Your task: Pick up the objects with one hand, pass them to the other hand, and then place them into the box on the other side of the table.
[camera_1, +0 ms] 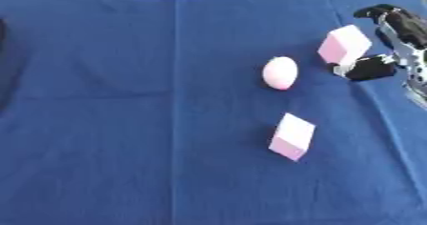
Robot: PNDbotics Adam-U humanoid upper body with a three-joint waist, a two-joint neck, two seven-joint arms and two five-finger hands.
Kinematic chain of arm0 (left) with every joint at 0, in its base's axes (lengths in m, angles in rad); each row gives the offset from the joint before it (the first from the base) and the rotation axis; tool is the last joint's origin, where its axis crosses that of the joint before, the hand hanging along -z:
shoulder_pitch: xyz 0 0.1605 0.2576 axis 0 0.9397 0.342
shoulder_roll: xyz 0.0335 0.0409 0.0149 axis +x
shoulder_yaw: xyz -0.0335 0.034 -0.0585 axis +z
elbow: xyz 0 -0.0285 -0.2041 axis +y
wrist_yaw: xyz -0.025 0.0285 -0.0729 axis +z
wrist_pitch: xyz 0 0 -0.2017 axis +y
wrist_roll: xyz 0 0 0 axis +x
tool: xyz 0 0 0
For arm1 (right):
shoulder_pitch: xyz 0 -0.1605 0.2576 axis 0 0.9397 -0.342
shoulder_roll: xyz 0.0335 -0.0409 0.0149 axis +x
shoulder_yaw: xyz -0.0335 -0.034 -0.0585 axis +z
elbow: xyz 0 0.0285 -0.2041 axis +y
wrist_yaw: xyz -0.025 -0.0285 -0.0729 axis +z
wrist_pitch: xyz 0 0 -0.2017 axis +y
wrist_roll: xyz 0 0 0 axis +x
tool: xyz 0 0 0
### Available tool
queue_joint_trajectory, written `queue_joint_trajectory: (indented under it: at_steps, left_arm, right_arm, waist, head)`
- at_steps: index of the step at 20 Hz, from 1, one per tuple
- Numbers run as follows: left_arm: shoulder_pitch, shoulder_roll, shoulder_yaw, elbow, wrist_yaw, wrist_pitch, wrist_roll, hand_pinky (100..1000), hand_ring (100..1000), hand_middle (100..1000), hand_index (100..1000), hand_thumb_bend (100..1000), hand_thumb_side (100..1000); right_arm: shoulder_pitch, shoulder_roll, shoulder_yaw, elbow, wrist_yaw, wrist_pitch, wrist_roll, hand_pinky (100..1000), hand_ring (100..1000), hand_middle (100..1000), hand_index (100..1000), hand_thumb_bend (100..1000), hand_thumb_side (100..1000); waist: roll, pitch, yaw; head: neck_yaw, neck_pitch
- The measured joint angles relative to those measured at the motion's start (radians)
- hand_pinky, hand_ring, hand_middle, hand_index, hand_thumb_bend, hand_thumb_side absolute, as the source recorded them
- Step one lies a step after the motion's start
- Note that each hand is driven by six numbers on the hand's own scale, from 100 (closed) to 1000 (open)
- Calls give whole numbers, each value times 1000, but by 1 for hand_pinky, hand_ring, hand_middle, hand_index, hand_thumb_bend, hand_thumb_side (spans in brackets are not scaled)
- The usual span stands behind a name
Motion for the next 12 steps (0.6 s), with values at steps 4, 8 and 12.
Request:
queue_joint_trajectory:
  at_steps: [4, 8, 12]
  left_arm:
    - [0, 0, 0, -1, 0, 0, 0, 925, 794, 810, 811, 174, 889]
    - [-1, 0, 0, -3, 0, 2, -1, 926, 794, 810, 811, 172, 890]
    - [-1, 0, 0, -4, 0, 3, -1, 926, 794, 810, 810, 172, 892]
  right_arm:
    - [-1, 0, 0, 9, -19, 0, -16, 845, 883, 877, 898, 599, 276]
    - [-2, 0, 0, 19, -34, 3, -24, 835, 883, 880, 898, 597, 303]
    - [-9, 0, 0, 25, -60, 6, -39, 826, 880, 882, 897, 567, 316]
  waist:
    - [1, 0, 1]
    - [1, 1, 7]
    - [2, 4, 7]
  head:
    - [-2, -4]
    - [-1, -9]
    - [2, -9]
